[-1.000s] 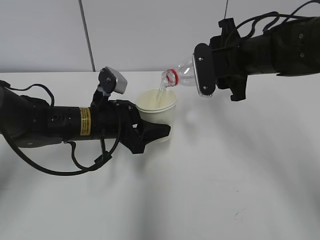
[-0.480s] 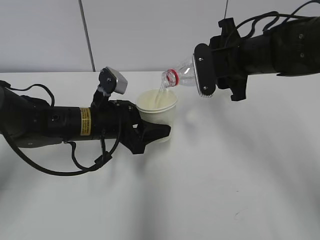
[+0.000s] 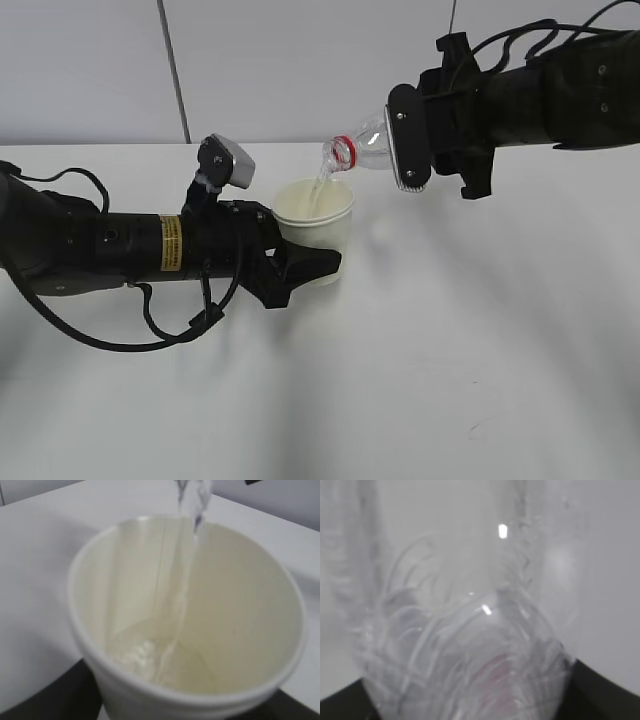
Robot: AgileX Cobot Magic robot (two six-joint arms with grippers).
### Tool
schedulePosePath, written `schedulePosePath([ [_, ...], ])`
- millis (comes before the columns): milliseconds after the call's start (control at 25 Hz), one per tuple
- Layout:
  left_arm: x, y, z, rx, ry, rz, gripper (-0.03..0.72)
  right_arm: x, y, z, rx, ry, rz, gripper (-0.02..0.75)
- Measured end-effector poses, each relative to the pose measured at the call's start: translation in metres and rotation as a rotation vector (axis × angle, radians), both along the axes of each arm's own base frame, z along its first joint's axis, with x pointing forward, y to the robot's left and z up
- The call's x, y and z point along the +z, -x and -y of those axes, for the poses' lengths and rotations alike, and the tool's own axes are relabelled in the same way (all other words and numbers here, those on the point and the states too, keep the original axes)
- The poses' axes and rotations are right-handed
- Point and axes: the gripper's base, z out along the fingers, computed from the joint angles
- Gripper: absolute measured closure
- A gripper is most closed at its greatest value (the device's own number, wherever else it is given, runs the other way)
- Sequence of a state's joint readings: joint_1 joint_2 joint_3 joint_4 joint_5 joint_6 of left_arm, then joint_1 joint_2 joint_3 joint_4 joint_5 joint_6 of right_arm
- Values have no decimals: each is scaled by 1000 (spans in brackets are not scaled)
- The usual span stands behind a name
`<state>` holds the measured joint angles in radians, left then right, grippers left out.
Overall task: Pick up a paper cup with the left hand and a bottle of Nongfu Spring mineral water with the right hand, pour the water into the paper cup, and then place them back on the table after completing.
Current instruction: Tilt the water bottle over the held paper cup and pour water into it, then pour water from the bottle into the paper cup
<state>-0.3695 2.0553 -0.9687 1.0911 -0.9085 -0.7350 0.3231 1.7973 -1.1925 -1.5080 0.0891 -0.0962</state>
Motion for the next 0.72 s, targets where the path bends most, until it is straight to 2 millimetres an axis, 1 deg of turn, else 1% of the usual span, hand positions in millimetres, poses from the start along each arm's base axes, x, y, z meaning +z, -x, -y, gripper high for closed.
schedulePosePath([
  [720, 0, 0, 0, 1, -4, 0, 277, 0, 0, 0, 12, 20, 7, 293],
])
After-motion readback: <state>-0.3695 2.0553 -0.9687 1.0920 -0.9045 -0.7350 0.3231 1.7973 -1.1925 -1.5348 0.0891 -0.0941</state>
